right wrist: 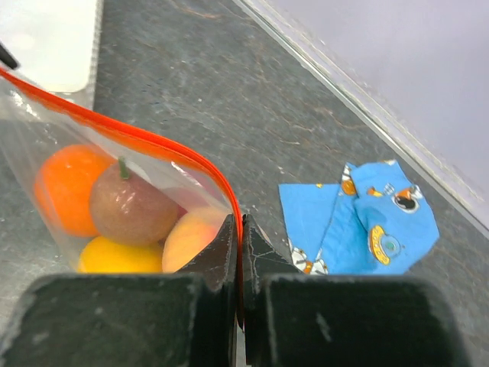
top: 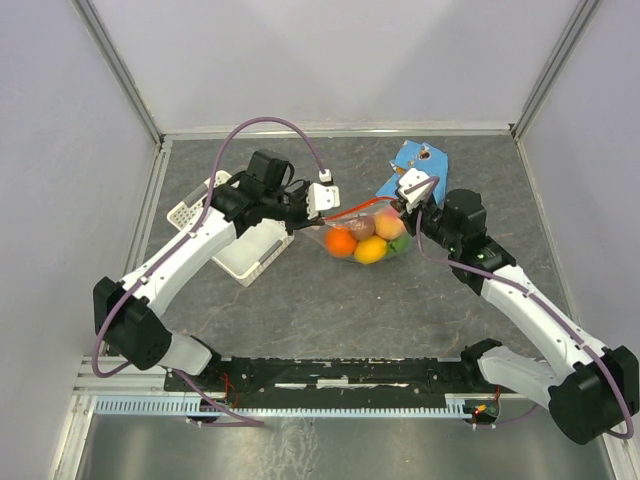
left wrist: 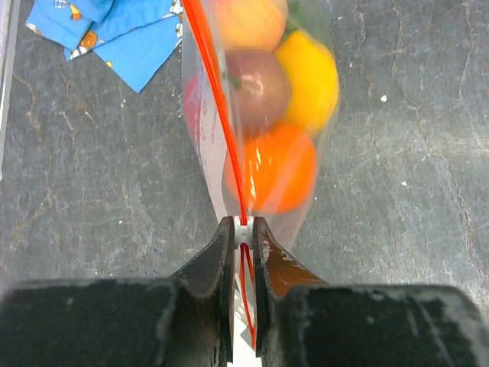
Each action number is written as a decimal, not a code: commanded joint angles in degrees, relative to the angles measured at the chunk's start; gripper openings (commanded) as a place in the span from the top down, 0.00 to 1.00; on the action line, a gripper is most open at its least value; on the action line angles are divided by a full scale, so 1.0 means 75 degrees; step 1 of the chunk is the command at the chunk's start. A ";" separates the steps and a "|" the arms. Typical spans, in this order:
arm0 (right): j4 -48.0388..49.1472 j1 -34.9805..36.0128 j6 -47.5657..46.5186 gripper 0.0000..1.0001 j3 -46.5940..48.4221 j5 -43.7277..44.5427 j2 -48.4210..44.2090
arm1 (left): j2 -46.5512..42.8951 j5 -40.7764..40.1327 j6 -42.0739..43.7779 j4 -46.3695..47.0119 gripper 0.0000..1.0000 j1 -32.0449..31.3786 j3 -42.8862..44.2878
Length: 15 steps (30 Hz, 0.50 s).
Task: Place the food in the zip-top bag and seal the zipper
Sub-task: Zip the zipper food storage bag at the center of the board.
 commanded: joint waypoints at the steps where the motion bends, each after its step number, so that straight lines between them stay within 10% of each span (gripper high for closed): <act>1: 0.0687 -0.0343 0.0224 0.98 0.0028 0.0964 -0.0285 | -0.0308 -0.0107 -0.0273 -0.0060 0.97 0.0255 -0.0077; 15: 0.0849 -0.0995 0.0904 0.98 0.0089 0.1403 -0.0127 | -0.0313 -0.0651 -0.0450 0.0026 0.97 0.0971 -0.0287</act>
